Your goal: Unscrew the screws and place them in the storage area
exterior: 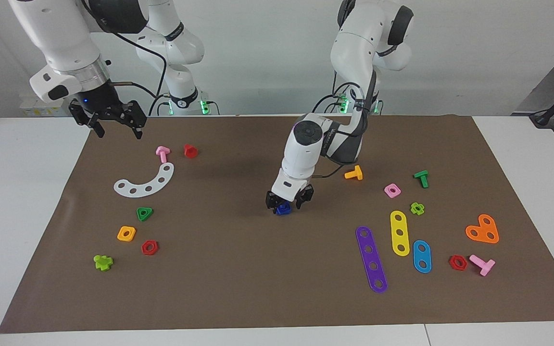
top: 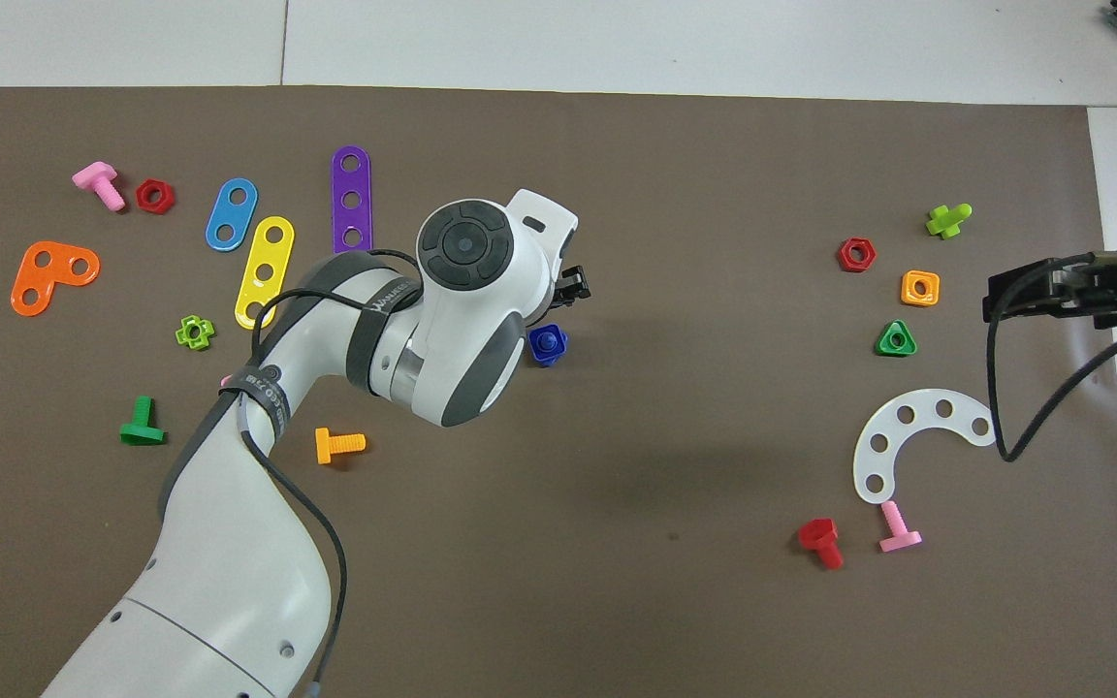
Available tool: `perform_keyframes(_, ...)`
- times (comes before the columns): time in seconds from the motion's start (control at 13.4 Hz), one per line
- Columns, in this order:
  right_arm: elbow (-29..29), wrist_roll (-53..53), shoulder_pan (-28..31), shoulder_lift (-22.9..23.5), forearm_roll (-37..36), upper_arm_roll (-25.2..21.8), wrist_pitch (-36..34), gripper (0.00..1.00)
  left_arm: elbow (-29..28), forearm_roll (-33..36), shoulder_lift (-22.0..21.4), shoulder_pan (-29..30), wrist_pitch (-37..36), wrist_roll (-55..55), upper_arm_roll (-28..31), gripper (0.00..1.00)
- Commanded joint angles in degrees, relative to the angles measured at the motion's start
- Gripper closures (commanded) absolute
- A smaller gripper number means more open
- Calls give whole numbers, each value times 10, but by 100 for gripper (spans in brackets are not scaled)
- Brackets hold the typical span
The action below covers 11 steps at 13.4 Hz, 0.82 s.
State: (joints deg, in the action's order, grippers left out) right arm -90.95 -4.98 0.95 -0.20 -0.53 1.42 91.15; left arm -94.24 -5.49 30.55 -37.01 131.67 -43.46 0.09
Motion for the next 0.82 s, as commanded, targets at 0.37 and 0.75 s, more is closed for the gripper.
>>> perform_keyframes(0.37,-8,3,10,-9,13,1,-6,0,-14,14,-5,-17,-8,-12,11,63)
perform_keyframes(0.75,-8,5,10,-9,11,1,-2,0,26,13,-3,-12,-71,-11,12,100)
